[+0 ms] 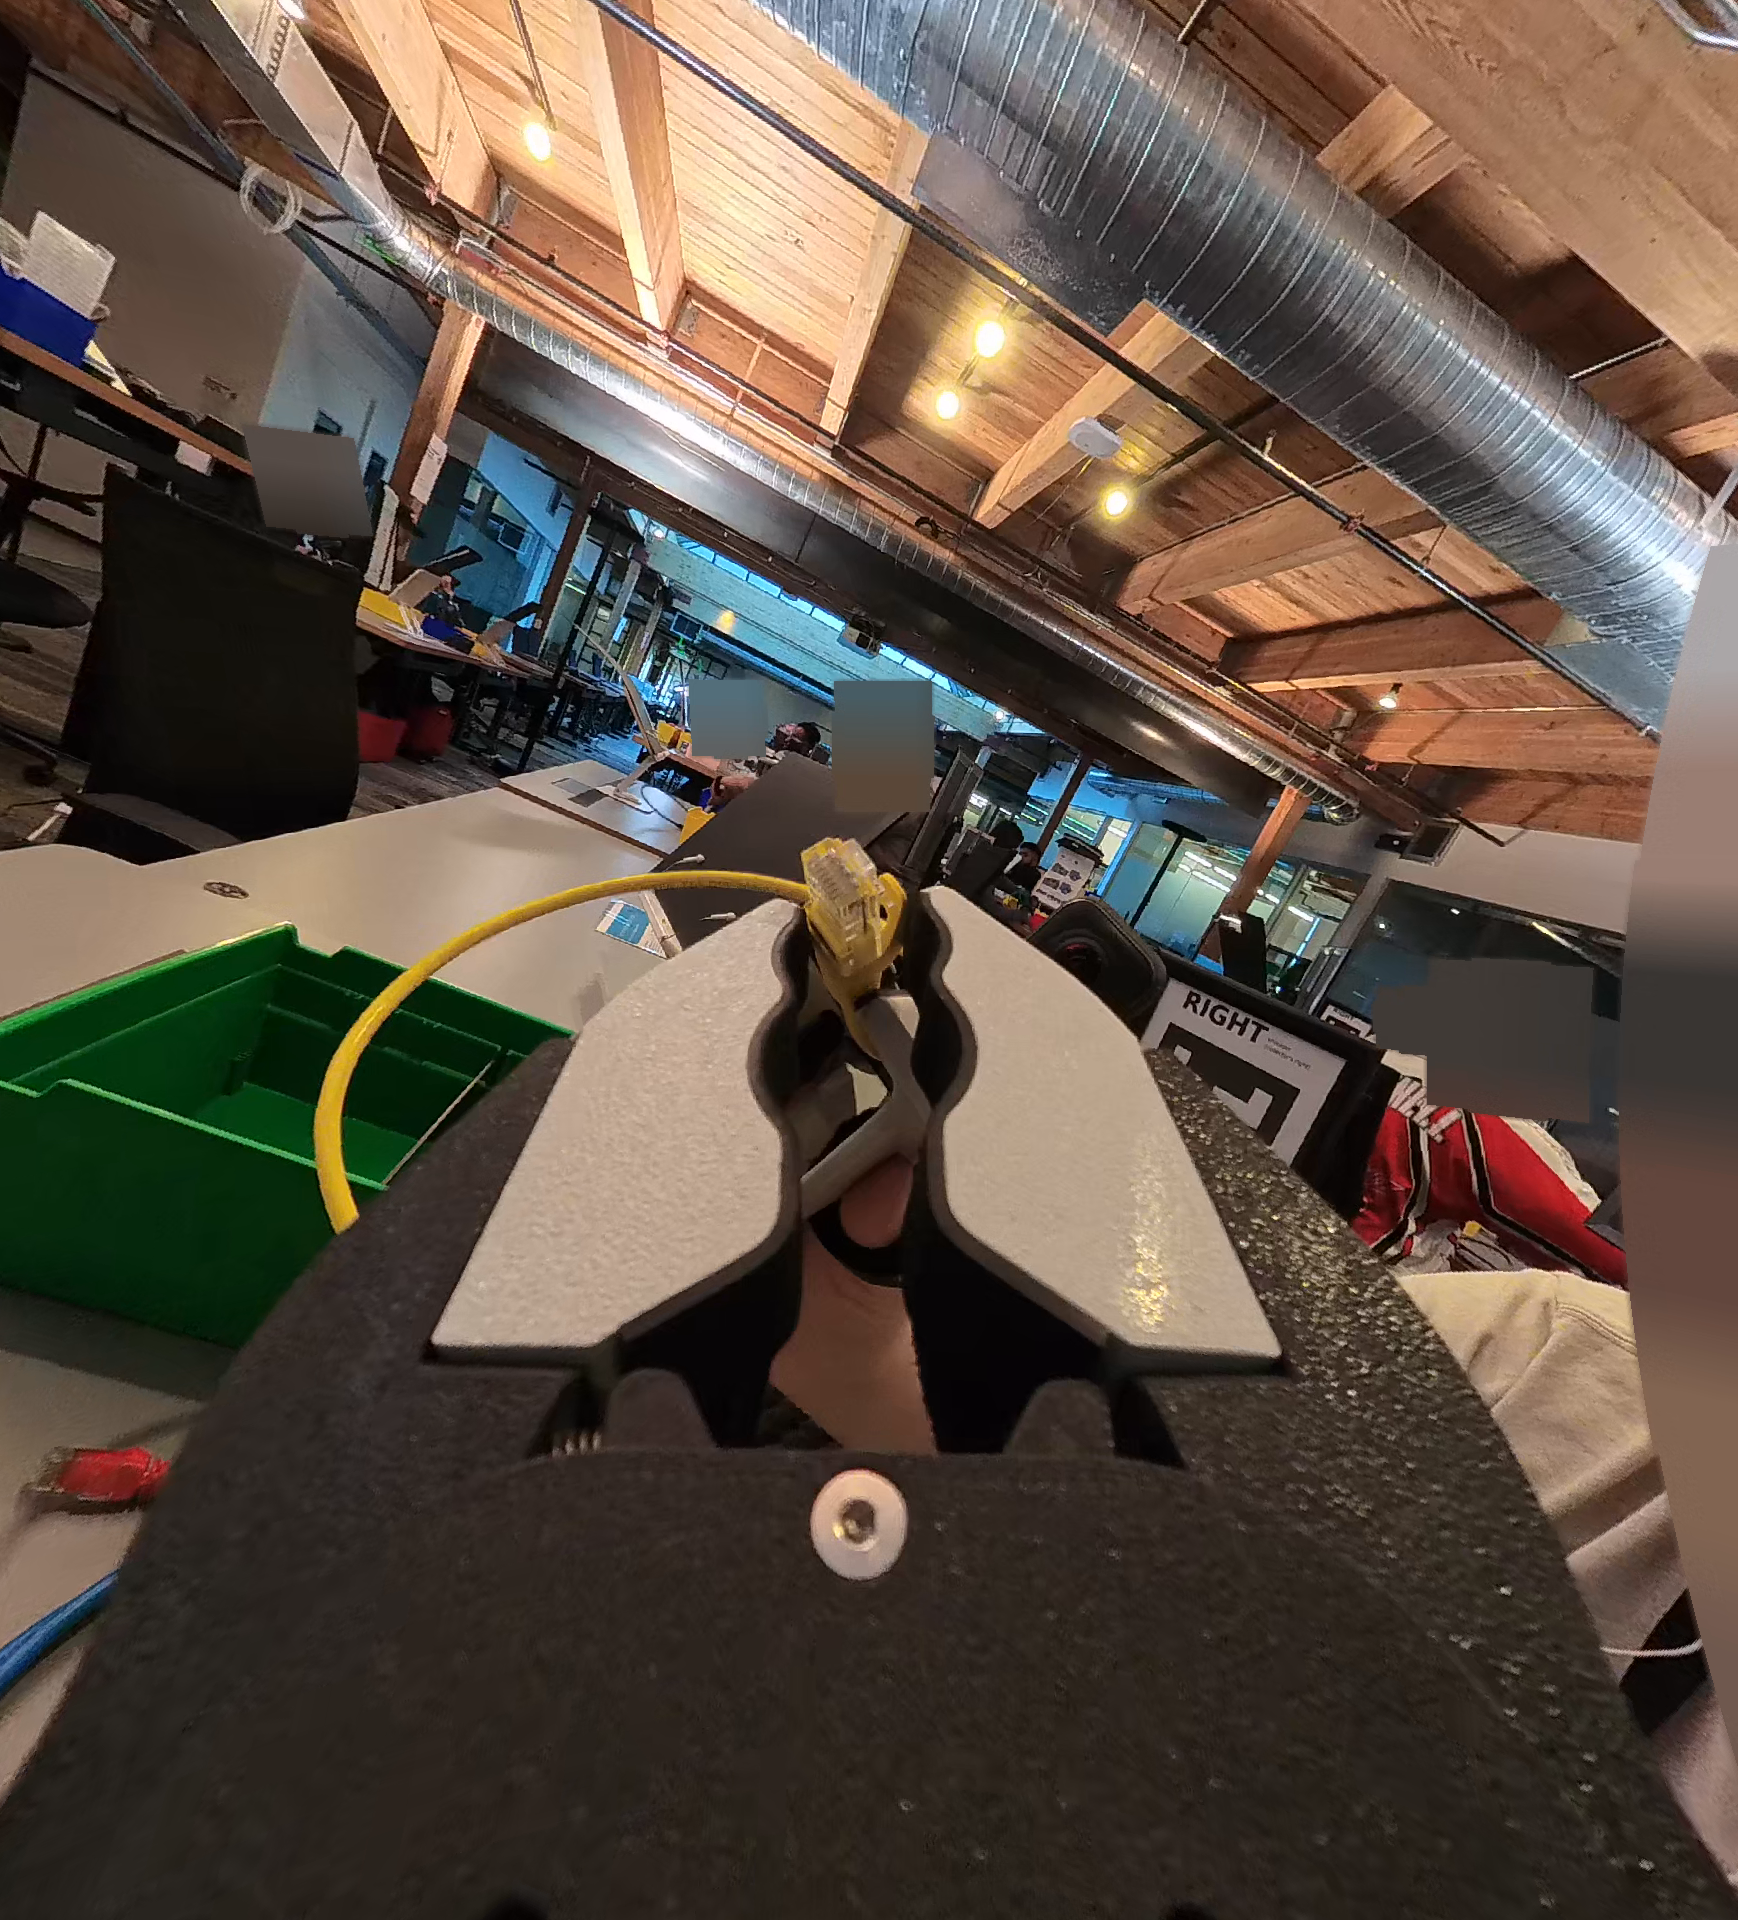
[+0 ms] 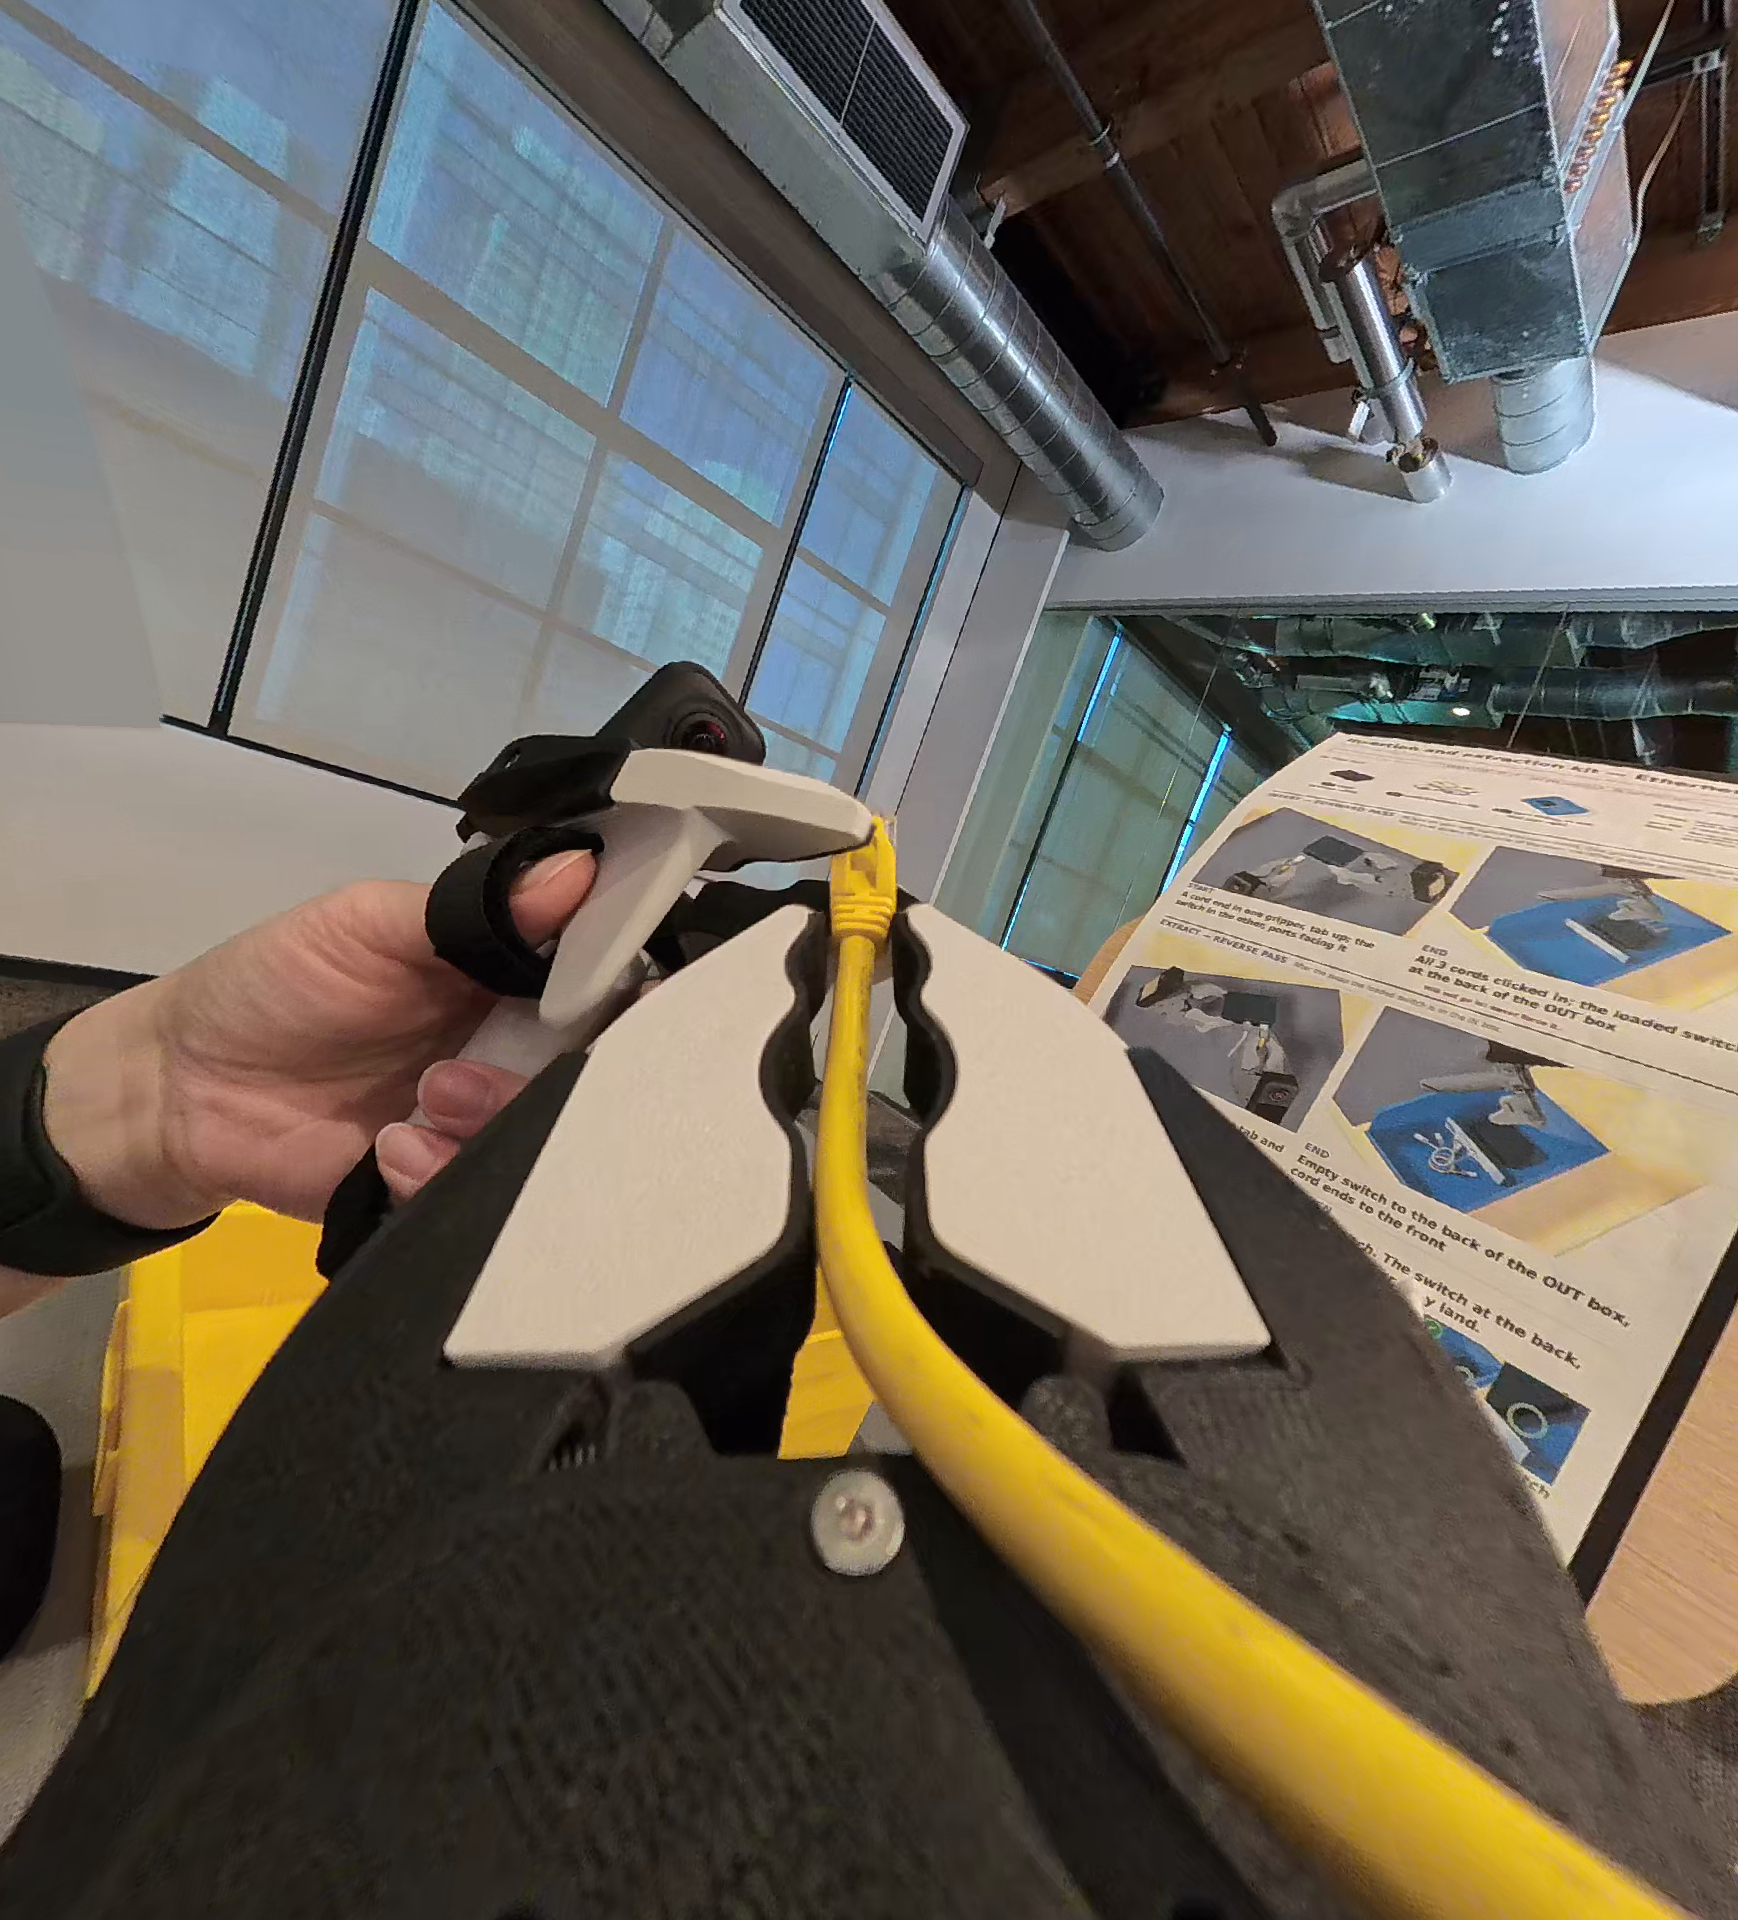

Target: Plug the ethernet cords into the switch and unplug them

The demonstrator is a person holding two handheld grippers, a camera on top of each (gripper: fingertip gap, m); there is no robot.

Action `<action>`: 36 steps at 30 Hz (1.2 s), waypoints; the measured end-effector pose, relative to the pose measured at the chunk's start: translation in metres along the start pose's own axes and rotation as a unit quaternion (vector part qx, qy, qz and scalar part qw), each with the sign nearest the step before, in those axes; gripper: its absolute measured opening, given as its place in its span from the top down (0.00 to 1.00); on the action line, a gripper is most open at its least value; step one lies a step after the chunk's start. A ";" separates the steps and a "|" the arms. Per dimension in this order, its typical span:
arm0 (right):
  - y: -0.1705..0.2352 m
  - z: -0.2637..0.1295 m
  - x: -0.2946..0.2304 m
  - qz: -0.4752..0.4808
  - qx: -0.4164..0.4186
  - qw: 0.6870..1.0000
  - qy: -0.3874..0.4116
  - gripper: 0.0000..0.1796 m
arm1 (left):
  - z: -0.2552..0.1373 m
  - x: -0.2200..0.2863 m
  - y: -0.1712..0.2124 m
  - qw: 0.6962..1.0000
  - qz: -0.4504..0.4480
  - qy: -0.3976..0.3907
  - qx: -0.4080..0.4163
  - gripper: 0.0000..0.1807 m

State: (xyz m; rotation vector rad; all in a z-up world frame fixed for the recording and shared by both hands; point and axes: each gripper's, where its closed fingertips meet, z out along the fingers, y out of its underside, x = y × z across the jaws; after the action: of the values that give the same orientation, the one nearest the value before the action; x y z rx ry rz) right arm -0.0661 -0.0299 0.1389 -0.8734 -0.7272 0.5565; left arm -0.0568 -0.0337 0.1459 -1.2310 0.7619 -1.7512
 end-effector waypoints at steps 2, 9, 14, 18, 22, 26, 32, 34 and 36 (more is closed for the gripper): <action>0.000 0.000 0.000 -0.001 -0.001 1.000 -0.002 0.92 | 0.000 0.000 0.000 1.000 0.001 0.000 0.000 0.91; 0.000 -0.003 0.001 -0.013 -0.012 1.000 -0.006 0.93 | 0.001 0.000 0.002 1.000 -0.002 0.001 -0.003 0.91; -0.003 -0.003 0.001 0.008 -0.013 1.000 -0.025 0.93 | -0.004 -0.006 -0.005 0.999 0.025 -0.036 -0.003 0.83; -0.023 -0.008 0.008 0.043 0.003 0.998 -0.044 0.94 | -0.037 -0.015 -0.034 0.986 0.113 -0.124 0.012 0.78; -0.060 -0.015 0.009 0.073 0.034 0.993 -0.082 0.94 | -0.068 -0.035 -0.034 0.941 0.210 -0.255 -0.080 0.79; -0.095 -0.026 -0.001 0.103 0.054 0.982 -0.146 0.94 | -0.072 -0.062 0.010 0.883 0.255 -0.317 -0.235 0.75; -0.131 -0.048 -0.006 0.112 0.059 0.971 -0.203 0.93 | -0.070 -0.112 0.072 0.832 0.232 -0.349 -0.365 0.72; -0.138 -0.054 -0.004 0.124 0.065 0.966 -0.215 0.93 | -0.073 -0.129 0.093 0.814 0.209 -0.356 -0.408 0.72; -0.144 -0.059 -0.002 0.141 0.074 0.961 -0.225 0.94 | -0.071 -0.142 0.110 0.798 0.203 -0.351 -0.447 0.73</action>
State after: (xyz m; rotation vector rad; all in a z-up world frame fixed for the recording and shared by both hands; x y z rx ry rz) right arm -0.0020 -0.1362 0.2334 -0.7204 -0.9629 1.0736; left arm -0.0688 0.0426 -0.0308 -1.9643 1.3024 -0.4209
